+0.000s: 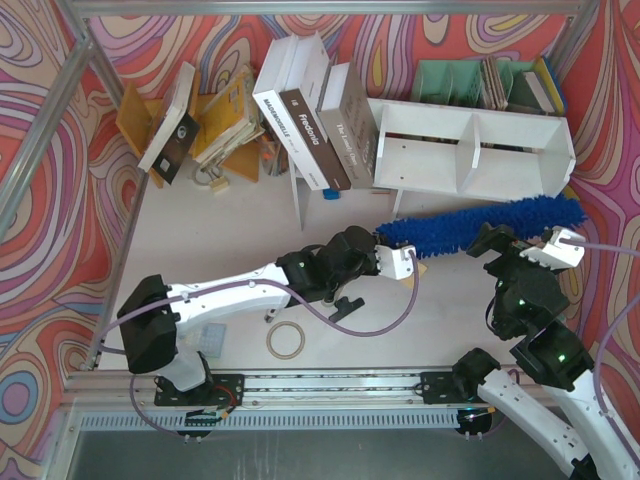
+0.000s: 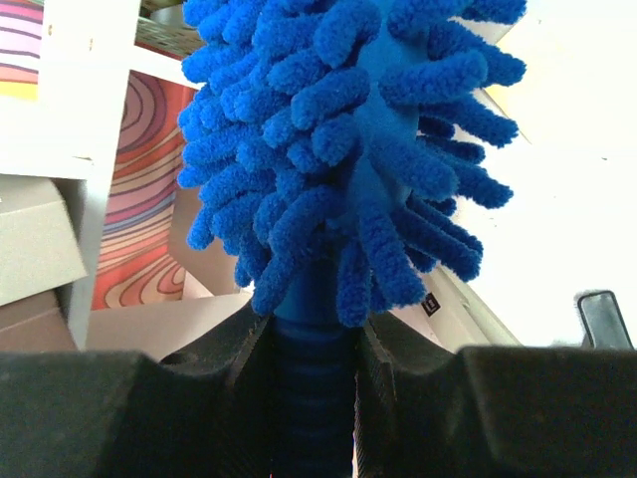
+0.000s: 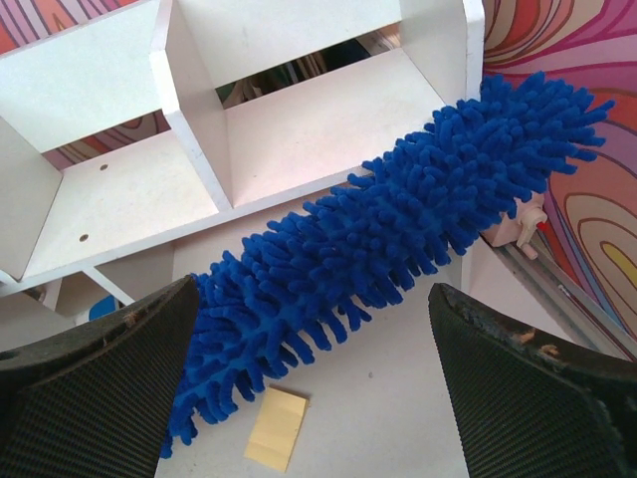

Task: Dust the bookshelf with a duster

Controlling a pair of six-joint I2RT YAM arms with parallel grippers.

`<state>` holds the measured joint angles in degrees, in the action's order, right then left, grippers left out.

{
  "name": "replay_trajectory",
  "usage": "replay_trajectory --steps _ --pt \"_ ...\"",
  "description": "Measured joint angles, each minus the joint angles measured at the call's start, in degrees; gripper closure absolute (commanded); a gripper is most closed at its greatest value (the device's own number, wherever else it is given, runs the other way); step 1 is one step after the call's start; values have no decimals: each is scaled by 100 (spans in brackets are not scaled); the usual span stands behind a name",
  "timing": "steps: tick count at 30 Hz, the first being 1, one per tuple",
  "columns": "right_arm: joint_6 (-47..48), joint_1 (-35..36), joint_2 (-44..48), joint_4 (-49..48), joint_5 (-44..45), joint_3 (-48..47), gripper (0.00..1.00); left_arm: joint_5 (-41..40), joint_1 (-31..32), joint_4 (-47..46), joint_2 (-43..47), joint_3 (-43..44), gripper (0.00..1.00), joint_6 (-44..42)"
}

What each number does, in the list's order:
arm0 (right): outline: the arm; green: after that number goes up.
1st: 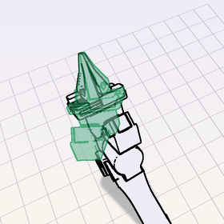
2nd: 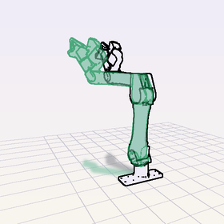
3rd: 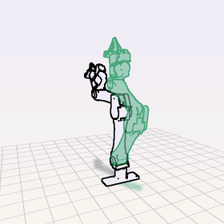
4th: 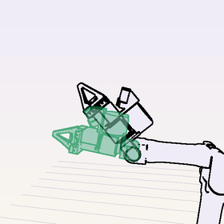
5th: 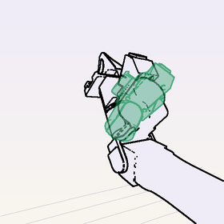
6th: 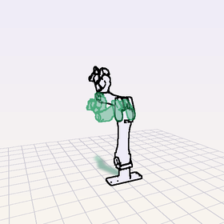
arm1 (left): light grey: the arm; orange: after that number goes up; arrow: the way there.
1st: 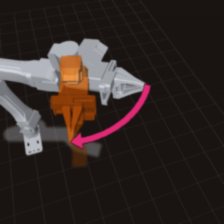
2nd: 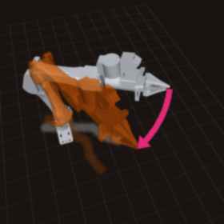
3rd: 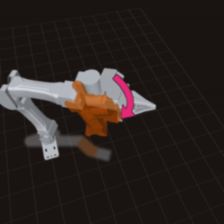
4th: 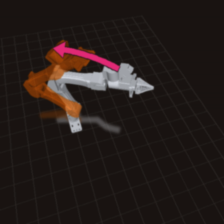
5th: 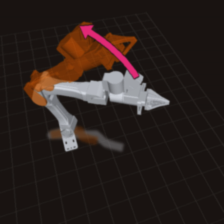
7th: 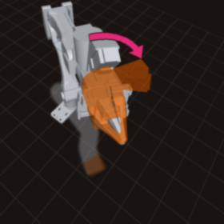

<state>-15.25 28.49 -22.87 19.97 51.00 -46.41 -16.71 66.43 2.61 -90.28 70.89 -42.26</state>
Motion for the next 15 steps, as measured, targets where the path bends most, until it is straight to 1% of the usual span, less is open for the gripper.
replay_trajectory --steps 6,15 --pt "2 0 4 0 -2 4 14 -57 0 -271 -175 -358 100 92" --pt "2 0 72 -2 -9 42 14 -138 26 -435 -481 -841 100 269"
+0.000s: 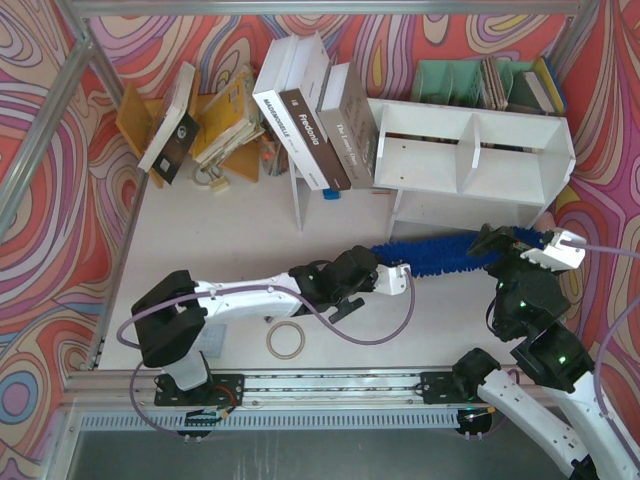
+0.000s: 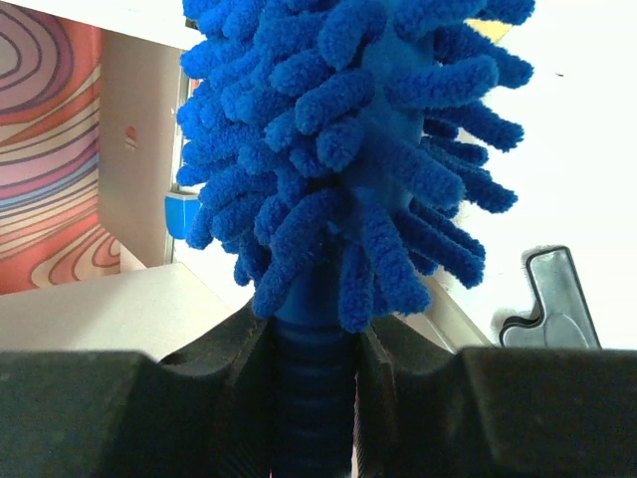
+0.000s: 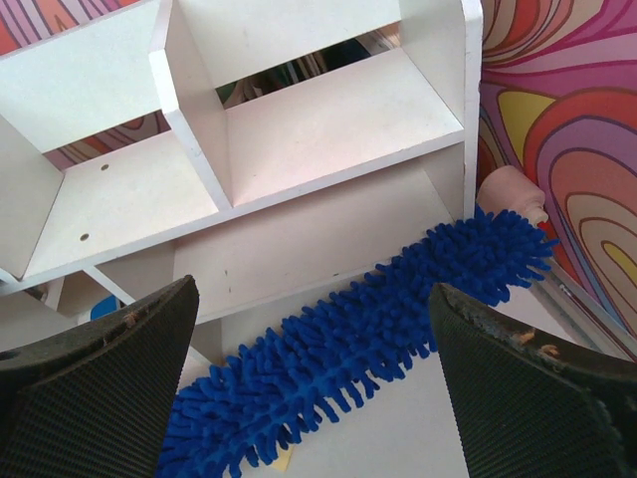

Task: Dust the bookshelf with a duster

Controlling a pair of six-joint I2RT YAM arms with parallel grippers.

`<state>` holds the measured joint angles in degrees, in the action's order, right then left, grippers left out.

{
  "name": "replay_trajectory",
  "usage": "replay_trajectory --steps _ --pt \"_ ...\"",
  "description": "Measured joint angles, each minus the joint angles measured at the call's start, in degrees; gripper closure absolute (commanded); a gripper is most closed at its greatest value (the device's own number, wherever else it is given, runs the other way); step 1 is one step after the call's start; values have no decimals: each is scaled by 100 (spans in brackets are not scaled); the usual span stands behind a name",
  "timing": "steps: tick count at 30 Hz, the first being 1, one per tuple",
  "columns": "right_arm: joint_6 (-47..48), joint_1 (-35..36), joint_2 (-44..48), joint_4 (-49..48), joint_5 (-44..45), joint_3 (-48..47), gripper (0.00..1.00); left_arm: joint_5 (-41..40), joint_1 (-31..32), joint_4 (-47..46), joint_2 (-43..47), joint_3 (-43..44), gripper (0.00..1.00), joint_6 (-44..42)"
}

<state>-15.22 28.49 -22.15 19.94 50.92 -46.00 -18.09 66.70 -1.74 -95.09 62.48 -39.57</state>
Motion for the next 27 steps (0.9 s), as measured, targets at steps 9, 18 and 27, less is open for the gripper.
replay_trajectory --steps 9,18,27 --pt "0 0 -4 -2 -13 0 14 -127 46 83 295 116 100 -179" --pt "20 0 -4 -2 -13 0 14 -192 46 -11 732 267 100 -291" --pt "42 0 -4 -7 -11 2 14 -398 160 -232 645 -262 100 39"
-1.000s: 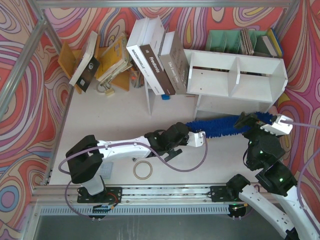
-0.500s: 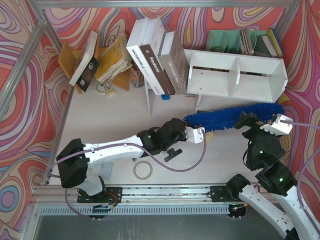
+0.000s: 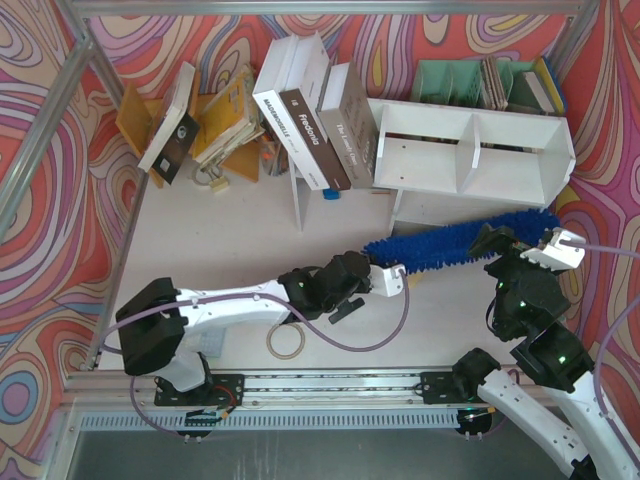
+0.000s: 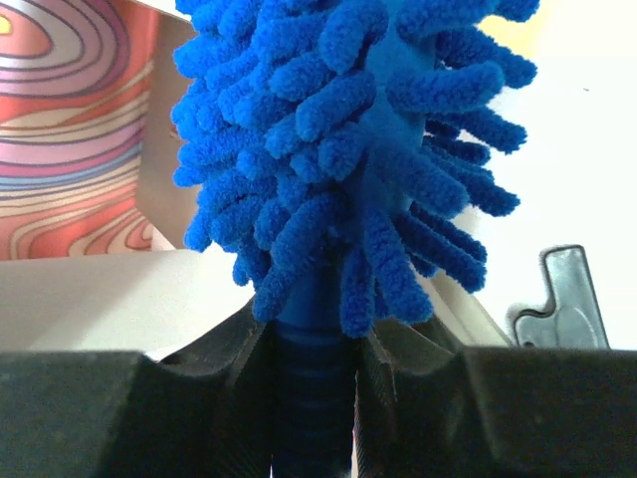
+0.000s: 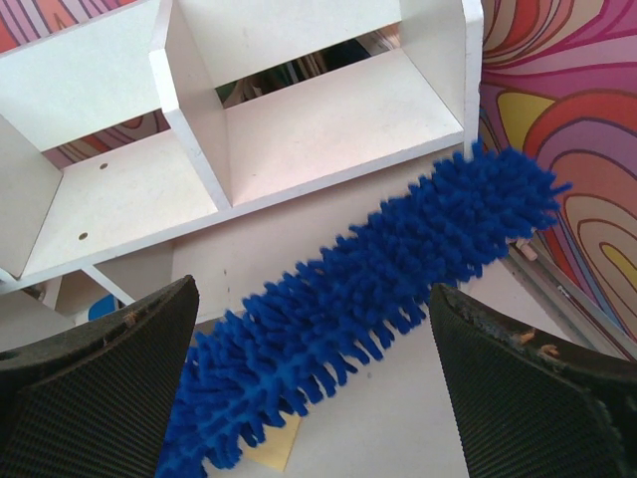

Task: Dust the bookshelf with a duster

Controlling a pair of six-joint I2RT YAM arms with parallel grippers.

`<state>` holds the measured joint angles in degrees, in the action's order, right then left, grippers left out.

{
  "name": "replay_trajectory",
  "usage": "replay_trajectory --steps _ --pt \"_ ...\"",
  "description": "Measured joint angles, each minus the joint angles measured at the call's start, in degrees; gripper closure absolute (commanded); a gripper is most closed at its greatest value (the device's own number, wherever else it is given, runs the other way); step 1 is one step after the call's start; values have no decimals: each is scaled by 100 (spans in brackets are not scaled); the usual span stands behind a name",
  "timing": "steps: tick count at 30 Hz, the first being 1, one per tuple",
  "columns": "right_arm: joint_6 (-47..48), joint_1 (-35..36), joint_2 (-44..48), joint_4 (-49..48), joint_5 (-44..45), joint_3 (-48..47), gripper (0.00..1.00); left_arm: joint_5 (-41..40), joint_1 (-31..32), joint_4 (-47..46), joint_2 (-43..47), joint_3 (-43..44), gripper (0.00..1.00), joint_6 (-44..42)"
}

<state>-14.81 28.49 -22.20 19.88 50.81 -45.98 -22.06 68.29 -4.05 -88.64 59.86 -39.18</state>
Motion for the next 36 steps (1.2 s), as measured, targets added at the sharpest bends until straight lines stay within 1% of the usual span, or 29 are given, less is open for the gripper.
replay_trajectory --steps 7,14,18,24,27,30,36 --pt "2 0 0 -48 -2 17 14 -232 166 -33 -483 -245 100 168" --pt "2 0 2 -79 0 35 14 -326 212 -39 -466 -291 100 214" --pt "2 0 7 -81 0 37 14 -466 293 4 -70 -437 100 229" --pt "17 0 9 -136 -4 48 14 -940 435 90 953 -638 100 433" --pt "42 0 7 -144 -7 52 14 -1117 544 280 1379 -686 100 494" --pt "44 0 7 -155 -7 61 14 -1235 643 501 1550 -822 100 588" --pt "46 0 7 -162 -7 61 14 -1388 673 892 1545 -1095 100 1032"
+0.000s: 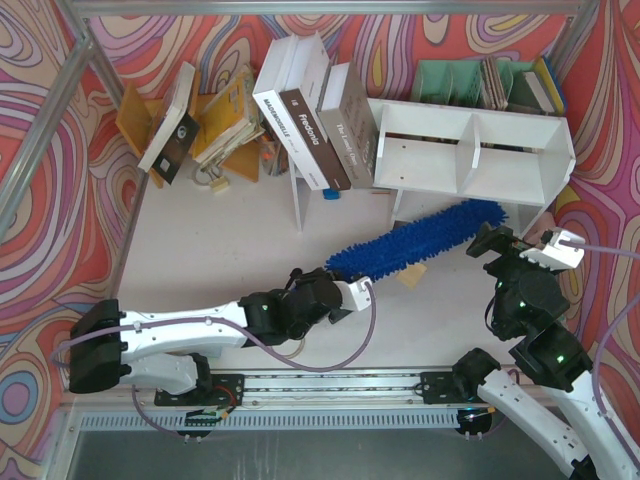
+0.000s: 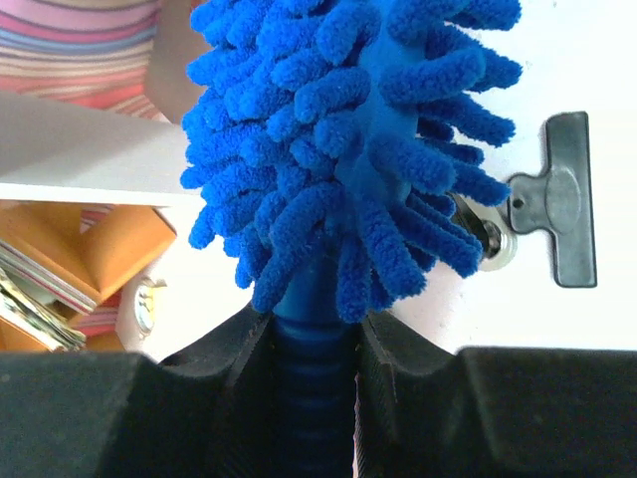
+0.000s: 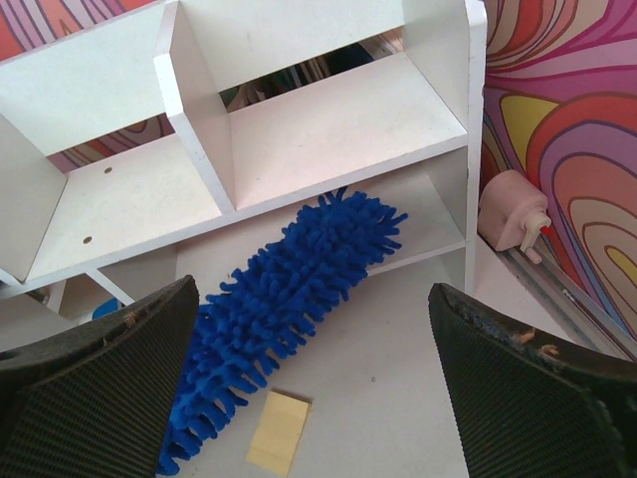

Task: Dust the bookshelf with a duster

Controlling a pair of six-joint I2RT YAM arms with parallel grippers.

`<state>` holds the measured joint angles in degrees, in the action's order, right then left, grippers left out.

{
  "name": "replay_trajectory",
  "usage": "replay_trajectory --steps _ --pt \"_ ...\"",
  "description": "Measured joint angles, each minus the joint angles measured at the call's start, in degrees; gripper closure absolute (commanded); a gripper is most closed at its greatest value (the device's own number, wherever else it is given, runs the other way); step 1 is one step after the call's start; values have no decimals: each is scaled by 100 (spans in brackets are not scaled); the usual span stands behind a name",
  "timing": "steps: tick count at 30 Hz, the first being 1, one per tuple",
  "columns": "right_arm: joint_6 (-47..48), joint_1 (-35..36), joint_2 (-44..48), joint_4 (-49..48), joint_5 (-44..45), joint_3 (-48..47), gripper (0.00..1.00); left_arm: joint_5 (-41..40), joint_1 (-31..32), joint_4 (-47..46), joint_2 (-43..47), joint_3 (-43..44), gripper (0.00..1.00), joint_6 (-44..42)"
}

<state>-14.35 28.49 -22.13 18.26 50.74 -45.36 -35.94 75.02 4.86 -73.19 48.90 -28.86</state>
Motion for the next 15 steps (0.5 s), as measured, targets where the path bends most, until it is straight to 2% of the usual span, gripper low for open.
replay_trajectory --steps 9,15 --pt "0 0 -2 -2 -2 0 14 -181 35 586 -256 74 100 1156" --pt "4 0 0 -4 0 11 14 -356 352 898 -435 151 100 1858"
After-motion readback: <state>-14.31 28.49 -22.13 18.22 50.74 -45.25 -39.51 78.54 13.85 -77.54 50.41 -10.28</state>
